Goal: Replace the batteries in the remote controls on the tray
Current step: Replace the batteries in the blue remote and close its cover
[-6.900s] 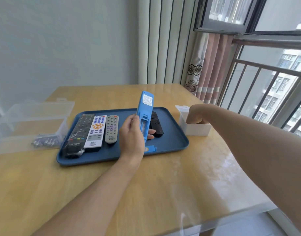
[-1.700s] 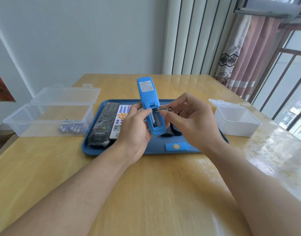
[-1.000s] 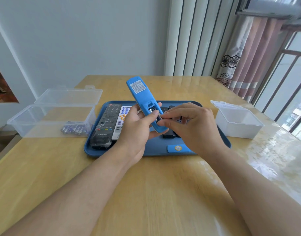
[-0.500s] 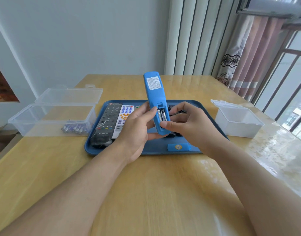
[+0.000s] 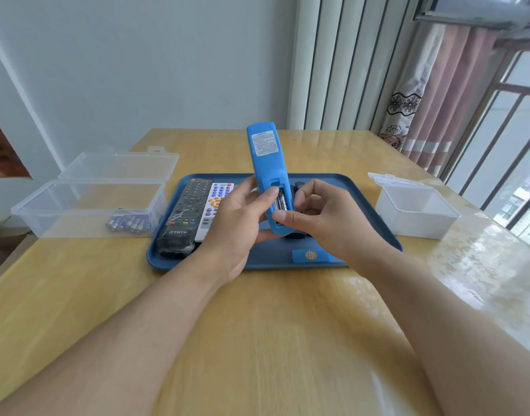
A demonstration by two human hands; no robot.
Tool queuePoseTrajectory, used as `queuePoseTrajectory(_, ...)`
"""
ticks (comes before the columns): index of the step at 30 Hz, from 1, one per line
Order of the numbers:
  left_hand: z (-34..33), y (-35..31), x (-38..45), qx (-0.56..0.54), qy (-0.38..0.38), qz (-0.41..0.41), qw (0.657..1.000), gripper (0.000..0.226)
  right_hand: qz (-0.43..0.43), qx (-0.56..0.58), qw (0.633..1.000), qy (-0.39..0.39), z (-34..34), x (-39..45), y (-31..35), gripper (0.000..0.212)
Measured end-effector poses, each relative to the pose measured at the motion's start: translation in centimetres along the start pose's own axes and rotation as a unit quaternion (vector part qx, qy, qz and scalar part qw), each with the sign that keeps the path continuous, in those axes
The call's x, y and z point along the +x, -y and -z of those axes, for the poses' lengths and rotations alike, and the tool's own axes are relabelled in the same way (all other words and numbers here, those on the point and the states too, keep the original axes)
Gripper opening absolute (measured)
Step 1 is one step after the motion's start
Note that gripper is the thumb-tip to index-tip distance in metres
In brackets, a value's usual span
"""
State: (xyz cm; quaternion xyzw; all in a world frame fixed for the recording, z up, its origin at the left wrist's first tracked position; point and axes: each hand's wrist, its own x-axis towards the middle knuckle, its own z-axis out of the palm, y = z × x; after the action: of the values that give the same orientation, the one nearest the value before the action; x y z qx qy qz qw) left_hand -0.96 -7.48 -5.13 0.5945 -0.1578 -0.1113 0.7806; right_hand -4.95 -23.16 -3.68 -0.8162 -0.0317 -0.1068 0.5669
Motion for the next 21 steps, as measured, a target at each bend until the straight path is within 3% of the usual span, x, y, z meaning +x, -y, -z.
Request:
queuePoseTrajectory(6,0.11,0.07,0.22,-0.018,-0.040,-0.012,0.999,0.021,-0.047,0.025,0.998,0.040,0.02,0.12,0.01,0.017)
queuePoseTrajectory(14,-0.23,-0.22,0.04,0.032,-0.004,-0.035,0.999,0.022,-0.077,0.069,0.995,0.008,0.16,0.18,0.04,0.029)
queuePoseTrajectory(21,-0.34,-0.25,0.01,0.039,-0.036,-0.026,0.998,0.019,-0.058,-0.026,0.998,0.004,0.21,-0.01,0.60,0.026)
